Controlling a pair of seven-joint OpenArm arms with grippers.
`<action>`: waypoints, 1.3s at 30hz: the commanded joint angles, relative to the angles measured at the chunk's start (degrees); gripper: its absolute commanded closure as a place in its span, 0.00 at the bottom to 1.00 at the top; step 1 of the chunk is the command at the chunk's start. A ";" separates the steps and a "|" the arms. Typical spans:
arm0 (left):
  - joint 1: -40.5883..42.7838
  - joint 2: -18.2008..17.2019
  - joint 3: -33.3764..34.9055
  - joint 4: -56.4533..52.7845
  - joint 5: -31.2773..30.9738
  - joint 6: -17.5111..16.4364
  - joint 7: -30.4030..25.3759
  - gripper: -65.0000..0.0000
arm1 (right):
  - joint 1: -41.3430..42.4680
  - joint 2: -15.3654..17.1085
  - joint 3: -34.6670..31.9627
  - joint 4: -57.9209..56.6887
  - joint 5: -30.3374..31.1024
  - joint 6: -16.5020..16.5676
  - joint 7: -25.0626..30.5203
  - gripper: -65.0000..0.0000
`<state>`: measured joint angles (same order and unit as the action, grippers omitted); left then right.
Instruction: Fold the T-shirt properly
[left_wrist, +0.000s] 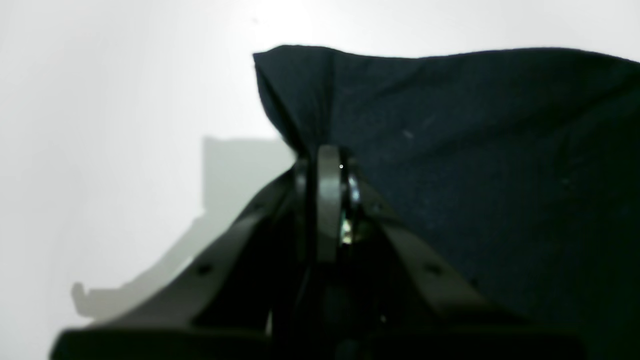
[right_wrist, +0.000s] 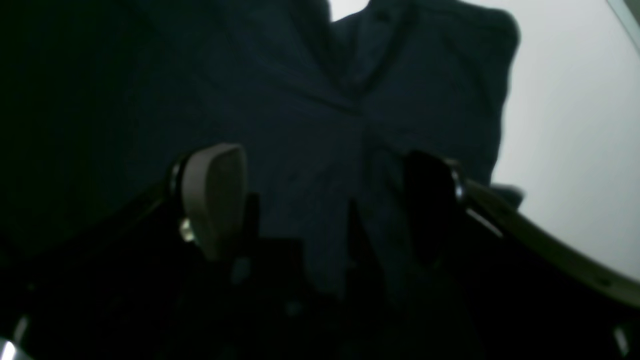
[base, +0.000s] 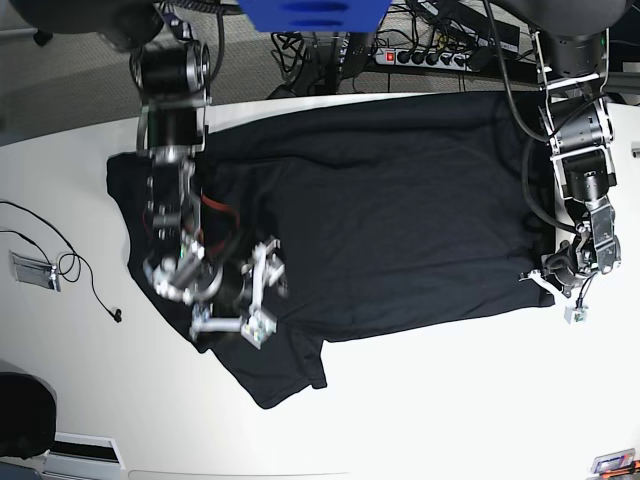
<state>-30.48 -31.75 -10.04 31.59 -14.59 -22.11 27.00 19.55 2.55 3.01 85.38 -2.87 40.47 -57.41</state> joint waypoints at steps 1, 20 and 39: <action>-1.48 -0.91 -0.11 0.89 0.04 0.17 -0.32 1.00 | 4.32 0.13 0.12 -1.82 0.63 -0.47 1.28 0.28; 0.46 -0.56 0.07 7.31 -0.31 0.17 0.20 1.00 | 32.80 -2.94 -6.13 -71.63 0.46 -0.69 31.52 0.28; 0.55 -0.56 -0.20 7.31 -0.40 0.17 0.20 1.00 | 32.71 -0.39 8.29 -55.36 0.46 -8.51 35.03 0.28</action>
<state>-28.21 -31.14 -9.93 37.87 -14.52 -21.89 28.23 49.41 1.48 11.09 29.04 -3.46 30.96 -23.99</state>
